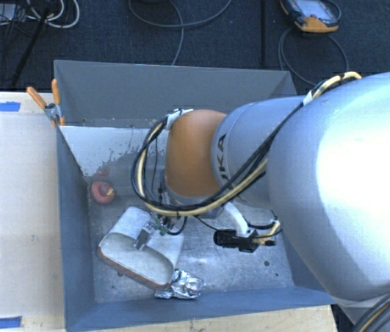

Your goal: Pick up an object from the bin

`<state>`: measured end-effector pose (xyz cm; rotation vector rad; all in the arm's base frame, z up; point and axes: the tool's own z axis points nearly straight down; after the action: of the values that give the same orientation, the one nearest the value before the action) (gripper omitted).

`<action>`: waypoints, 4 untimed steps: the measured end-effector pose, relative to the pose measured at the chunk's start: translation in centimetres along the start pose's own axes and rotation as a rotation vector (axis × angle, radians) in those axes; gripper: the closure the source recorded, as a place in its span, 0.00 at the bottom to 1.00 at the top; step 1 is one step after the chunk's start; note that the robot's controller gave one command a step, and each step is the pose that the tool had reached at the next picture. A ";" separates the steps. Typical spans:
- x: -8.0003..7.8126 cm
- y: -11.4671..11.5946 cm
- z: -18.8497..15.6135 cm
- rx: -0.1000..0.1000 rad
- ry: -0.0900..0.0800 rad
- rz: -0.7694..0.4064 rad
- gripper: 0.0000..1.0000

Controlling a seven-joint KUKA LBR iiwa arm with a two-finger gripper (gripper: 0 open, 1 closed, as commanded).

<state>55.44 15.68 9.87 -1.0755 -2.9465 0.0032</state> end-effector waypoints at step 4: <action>0.7 -0.1 1.0 -0.008 0.005 0.291 1.00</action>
Offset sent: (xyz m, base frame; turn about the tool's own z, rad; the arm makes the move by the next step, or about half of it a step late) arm -0.0125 -0.0101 -0.0287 0.1237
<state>54.85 16.04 8.91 -1.4899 -2.7577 -0.0098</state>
